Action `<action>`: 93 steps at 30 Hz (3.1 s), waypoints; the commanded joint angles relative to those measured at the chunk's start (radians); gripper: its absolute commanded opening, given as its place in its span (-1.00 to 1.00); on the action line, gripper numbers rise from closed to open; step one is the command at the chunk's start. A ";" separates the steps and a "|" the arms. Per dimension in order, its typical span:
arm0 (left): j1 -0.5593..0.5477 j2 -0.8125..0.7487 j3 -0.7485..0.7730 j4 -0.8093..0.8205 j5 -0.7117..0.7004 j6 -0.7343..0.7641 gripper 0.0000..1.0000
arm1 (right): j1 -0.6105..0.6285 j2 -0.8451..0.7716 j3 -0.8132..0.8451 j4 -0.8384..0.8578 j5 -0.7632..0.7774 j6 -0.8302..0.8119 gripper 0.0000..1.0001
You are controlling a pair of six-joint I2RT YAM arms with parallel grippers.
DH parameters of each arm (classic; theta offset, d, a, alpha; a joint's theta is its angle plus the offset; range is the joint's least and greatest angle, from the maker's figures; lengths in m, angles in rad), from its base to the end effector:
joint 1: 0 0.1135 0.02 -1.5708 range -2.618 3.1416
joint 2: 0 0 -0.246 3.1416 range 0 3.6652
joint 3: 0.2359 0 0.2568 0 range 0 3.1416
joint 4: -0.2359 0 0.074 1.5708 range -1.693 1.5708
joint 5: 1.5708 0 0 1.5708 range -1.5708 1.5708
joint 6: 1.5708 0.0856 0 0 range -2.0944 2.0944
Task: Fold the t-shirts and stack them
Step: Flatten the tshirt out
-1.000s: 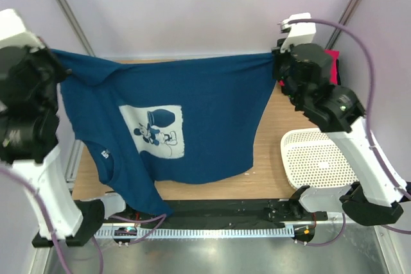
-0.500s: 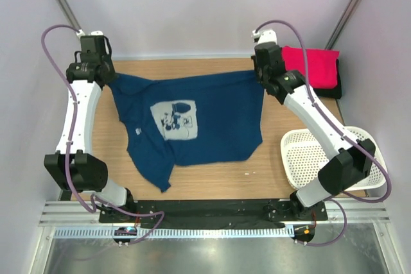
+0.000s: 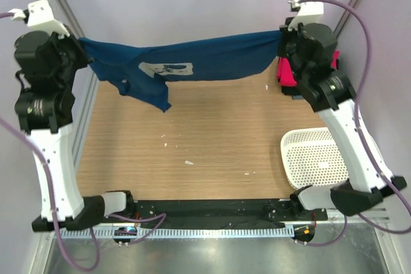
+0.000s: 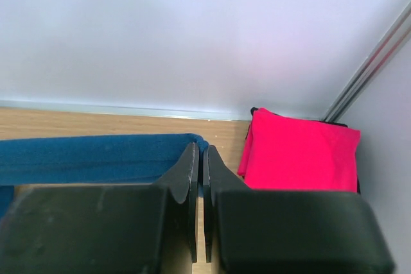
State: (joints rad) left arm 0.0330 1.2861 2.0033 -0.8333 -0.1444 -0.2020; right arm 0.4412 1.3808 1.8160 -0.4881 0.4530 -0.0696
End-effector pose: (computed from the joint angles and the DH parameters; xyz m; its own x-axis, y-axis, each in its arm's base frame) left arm 0.2567 0.0208 0.5406 -0.0782 -0.2012 -0.9764 -0.1952 0.9636 -0.1829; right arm 0.3102 0.1051 0.5068 -0.0485 -0.0920 -0.9946 0.0079 0.9957 -0.0925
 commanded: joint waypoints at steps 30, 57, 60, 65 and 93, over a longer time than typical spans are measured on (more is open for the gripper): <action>-0.004 -0.165 -0.337 0.008 -0.078 -0.065 -0.99 | -0.010 -0.152 -0.206 -0.199 0.205 0.028 -0.98; -0.004 0.597 -0.356 0.362 0.002 -0.096 -0.82 | -0.210 0.616 -0.310 0.361 -0.002 0.045 -0.97; -0.005 0.640 -0.315 0.358 0.005 -0.093 -0.55 | -0.213 0.641 -0.290 0.361 -0.004 0.040 -0.98; -0.004 0.738 -0.161 0.289 0.020 -0.109 0.54 | -0.236 0.727 -0.184 0.290 0.012 0.028 -0.98; -0.248 0.111 -1.167 0.384 0.177 -0.695 0.09 | 0.020 0.431 -0.321 0.043 -0.393 0.333 0.70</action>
State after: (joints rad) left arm -0.2081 1.3724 0.8623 -0.5259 -0.0452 -0.8352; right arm 0.3901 1.8408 1.5791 -0.5037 0.1162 0.1776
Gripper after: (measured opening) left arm 0.573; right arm 0.850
